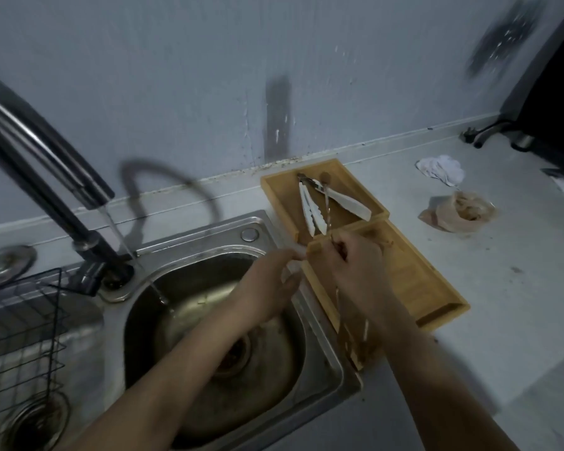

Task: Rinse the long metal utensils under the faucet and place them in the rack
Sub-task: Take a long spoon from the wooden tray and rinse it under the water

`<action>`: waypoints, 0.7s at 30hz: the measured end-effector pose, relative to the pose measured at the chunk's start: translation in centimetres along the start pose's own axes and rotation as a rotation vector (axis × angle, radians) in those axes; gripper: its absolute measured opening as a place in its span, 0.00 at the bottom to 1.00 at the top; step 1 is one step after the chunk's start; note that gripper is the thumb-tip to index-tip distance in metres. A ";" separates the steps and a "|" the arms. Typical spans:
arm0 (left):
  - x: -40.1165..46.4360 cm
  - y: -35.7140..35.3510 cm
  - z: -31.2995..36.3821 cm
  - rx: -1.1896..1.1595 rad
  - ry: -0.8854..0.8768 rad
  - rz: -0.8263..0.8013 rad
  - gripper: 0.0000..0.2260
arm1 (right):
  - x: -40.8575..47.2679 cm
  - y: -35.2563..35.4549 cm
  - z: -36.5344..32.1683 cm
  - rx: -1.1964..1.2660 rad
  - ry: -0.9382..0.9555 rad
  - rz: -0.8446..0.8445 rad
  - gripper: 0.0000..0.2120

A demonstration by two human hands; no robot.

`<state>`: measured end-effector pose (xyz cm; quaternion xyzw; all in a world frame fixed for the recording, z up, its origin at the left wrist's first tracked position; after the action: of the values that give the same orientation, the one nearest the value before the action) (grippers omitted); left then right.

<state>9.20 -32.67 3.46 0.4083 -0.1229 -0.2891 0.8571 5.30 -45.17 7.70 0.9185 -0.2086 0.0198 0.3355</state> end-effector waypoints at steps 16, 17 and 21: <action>-10.5 4.0 -12.1 -1.249 0.560 0.245 0.08 | -3.9 -15.2 -10.8 -0.241 0.266 -0.481 0.05; -10.4 3.9 -12.4 -1.297 0.574 0.268 0.07 | -4.0 -15.4 -10.4 -0.269 0.292 -0.463 0.06; -10.4 3.2 -14.3 -1.484 0.654 0.398 0.04 | -3.9 -16.6 -8.8 -0.356 0.299 -0.468 0.07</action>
<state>8.56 -15.88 -2.90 -0.2283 0.2847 -0.0049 0.9310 9.27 -26.84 3.70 0.8554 0.0593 0.0401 0.5131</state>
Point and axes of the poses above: each hand's wrist, its own x-axis towards the middle knuckle, its own y-axis out of the back of the hand, z = x × y, the point moved 10 cm from there along x, towards the middle knuckle, and after that the axes turned 7 degrees about x, right-handed, at the moved point
